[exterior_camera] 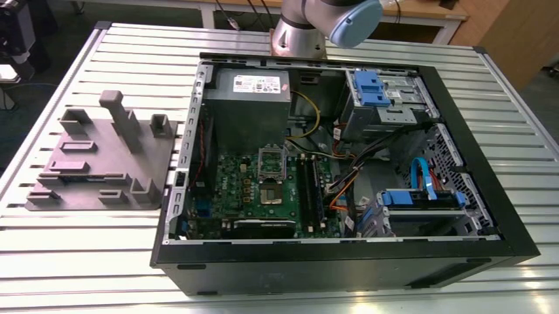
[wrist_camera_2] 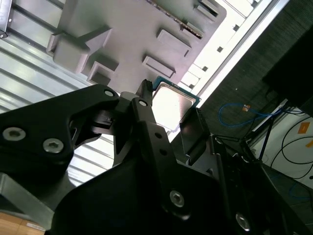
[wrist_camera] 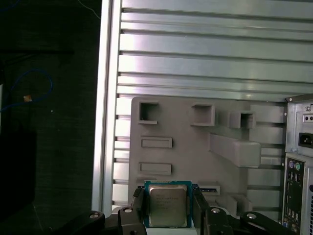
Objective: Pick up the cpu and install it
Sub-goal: 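Pick up the cpu and move it towards the insertion slot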
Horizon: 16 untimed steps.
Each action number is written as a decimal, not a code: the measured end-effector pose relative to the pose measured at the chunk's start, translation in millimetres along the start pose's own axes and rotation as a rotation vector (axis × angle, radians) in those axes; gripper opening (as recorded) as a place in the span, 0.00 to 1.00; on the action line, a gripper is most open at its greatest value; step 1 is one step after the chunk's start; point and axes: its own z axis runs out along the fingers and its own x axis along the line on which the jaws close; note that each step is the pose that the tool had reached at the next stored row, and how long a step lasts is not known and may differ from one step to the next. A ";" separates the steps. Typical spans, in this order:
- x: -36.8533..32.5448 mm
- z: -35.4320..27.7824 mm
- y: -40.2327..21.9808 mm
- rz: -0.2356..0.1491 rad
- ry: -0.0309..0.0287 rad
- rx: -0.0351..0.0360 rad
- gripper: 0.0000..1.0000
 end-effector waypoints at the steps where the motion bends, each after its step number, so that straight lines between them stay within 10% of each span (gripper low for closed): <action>1: -0.1 0.0 0.0 0.000 0.0000 0.0000 0.47; 16: -5.0 0.0 -0.2 0.000 0.0001 0.0001 0.47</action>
